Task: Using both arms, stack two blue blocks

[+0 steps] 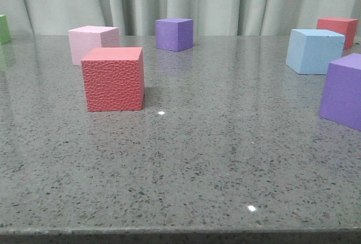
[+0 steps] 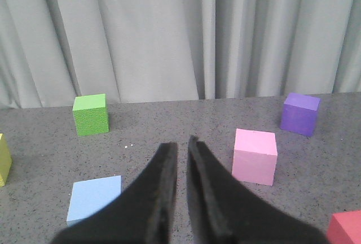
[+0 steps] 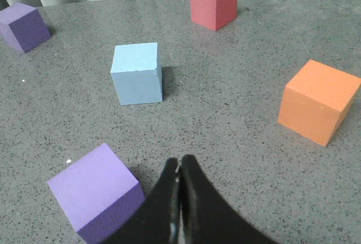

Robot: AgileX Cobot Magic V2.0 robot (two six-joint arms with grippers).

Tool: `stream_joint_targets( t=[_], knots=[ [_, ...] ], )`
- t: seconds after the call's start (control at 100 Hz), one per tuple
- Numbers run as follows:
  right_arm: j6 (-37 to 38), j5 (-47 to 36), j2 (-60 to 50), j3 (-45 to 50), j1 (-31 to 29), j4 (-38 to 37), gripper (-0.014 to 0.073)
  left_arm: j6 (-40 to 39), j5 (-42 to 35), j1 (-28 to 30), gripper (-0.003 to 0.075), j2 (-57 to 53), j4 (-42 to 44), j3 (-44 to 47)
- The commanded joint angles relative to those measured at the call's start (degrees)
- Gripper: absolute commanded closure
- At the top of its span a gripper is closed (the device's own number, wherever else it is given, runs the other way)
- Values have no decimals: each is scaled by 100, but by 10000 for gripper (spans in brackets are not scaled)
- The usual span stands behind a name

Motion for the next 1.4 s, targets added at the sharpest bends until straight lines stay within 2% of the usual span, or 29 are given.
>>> stream_joint_targets(
  t=[0.0, 0.02, 0.09, 0.17, 0.23, 0.24, 0.29, 0.41, 0.69, 0.84, 1.08, 1.39],
  knots=[
    [-106, -358, 171, -258, -28, -18, 514, 6, -374, -42, 481, 219, -56, -277],
    [-106, -358, 182, -258, -28, -18, 480, 6, -399, -42, 426, 251, -56, -277],
    [-106, -358, 193, -258, -28, -18, 356, 6, -402, -42, 307, 292, -56, -277],
    [-106, -338, 199, -258, -28, -11, 160, 6, -402, -42, 175, 301, -56, -277],
    [-106, -321, 206, -258, -28, 38, 35, 6, -391, -42, 112, 301, -83, -277],
    [-106, -316, 206, -258, -28, 38, -6, 6, -391, -42, 100, 301, -92, -277],
    [-106, -279, 206, -258, -28, 70, -74, 6, -370, -42, 73, 301, -130, -277],
    [-106, -208, 206, -258, -28, 76, -38, 6, -383, -42, 76, 301, -238, -277],
    [-97, -403, 206, -253, -28, 94, -38, 6, -354, -42, 118, 301, -334, -277],
    [-102, -218, 459, -499, -28, 88, -38, 6, -469, 90, 135, 369, -294, -290],
    [-102, 647, 1734, -1706, -22, 94, -38, -139, -57, 426, 135, 786, -310, -580],
    [-118, 1833, 3680, -3652, 5, 171, -38, -139, 6, 435, 135, 1056, -285, -762]
  ],
)
